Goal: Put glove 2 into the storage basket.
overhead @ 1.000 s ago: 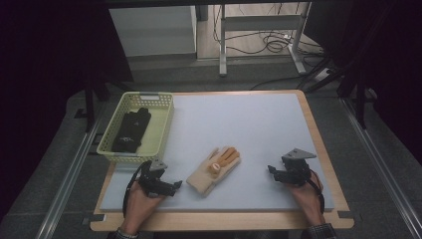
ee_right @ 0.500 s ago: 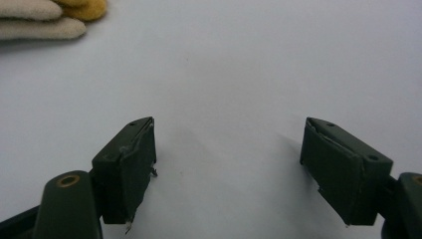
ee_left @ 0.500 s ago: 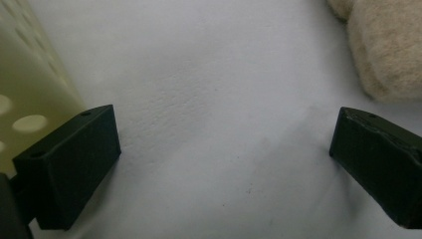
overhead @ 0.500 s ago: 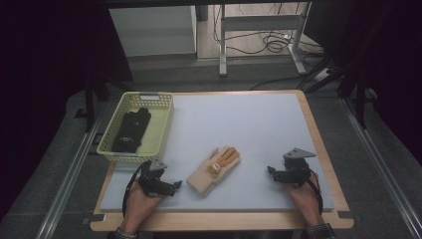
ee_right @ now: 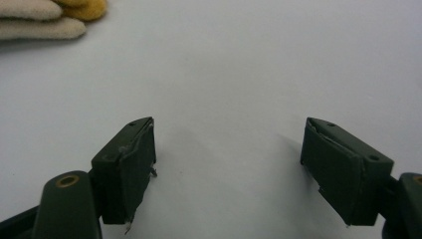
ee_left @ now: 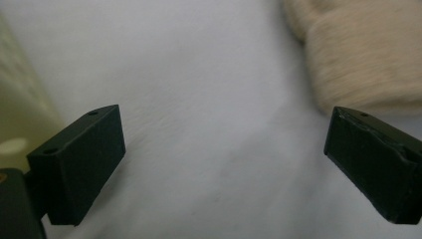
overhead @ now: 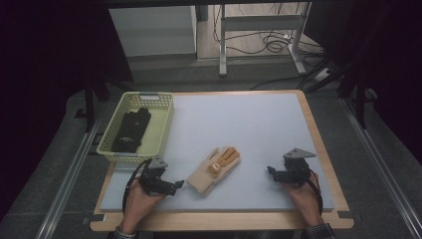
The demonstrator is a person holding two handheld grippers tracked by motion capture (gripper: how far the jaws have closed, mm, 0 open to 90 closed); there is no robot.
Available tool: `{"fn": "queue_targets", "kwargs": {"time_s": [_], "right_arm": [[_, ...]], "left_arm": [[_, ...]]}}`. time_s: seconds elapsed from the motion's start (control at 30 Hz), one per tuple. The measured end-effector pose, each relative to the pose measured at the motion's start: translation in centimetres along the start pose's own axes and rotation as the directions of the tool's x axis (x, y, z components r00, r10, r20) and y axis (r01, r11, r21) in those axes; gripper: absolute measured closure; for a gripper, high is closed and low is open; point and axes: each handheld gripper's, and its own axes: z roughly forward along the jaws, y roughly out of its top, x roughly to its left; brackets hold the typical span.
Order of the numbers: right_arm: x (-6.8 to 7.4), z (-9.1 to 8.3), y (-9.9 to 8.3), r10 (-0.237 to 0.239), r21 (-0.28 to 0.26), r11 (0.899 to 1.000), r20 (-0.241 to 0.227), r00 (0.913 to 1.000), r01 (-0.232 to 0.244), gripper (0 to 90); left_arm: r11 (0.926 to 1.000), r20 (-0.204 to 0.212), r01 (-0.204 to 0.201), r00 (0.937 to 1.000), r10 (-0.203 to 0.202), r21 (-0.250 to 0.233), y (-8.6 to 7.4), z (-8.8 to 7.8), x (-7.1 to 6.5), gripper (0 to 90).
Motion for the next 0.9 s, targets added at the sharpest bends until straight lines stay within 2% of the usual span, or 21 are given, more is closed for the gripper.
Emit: {"fn": "queue_targets", "kwargs": {"time_s": [0.1, 0.23, 0.37, 0.47, 0.63, 0.67, 0.8, 0.9], "right_arm": [[0.0, 0.0, 0.0, 0.000, 0.000, 1.000, 0.000, 1.0000, 0.000, 21.3], [0.0, 0.0, 0.0, 0.000, 0.000, 1.000, 0.000, 1.0000, 0.000, 21.2], [0.0, 0.0, 0.0, 0.001, 0.000, 1.000, -0.001, 1.0000, -0.001, 21.2], [0.0, 0.0, 0.0, 0.000, 0.000, 1.000, -0.001, 1.0000, 0.000, 21.2], [0.0, 0.0, 0.0, 0.001, -0.001, 1.000, -0.001, 1.0000, -0.001, 21.2], [0.0, 0.0, 0.0, 0.002, -0.001, 1.000, -0.001, 1.0000, -0.002, 21.2], [0.0, 0.0, 0.0, 0.001, 0.000, 1.000, -0.001, 1.0000, -0.001, 21.1], [0.0, 0.0, 0.0, 0.000, -0.001, 1.000, -0.001, 1.0000, 0.000, 21.1]], "left_arm": [[1.0000, 0.022, -0.004, 0.9998, 0.004, -0.007, 0.6, -0.3, -0.3, 3.0], [0.9996, 0.054, -0.024, 0.9982, 0.025, -0.017, 2.1, -0.9, -0.9, 2.8], [0.9993, 0.097, -0.035, 0.9946, 0.037, -0.014, 3.8, -0.7, -1.8, 1.7], [0.9984, 0.128, -0.056, 0.9902, 0.055, 0.006, 5.0, -0.1, -2.6, 0.3], [0.9948, 0.156, -0.096, 0.9838, 0.090, 0.035, 6.6, 1.7, -4.3, 0.0], [0.9926, 0.159, -0.113, 0.9818, 0.104, 0.046, 7.0, 2.4, -4.8, 0.0], [0.9876, 0.151, -0.139, 0.9804, 0.126, 0.073, 7.6, 3.7, -5.6, 0.0], [0.9849, 0.151, -0.145, 0.9799, 0.130, 0.095, 7.8, 4.8, -5.9, 0.0]]}}
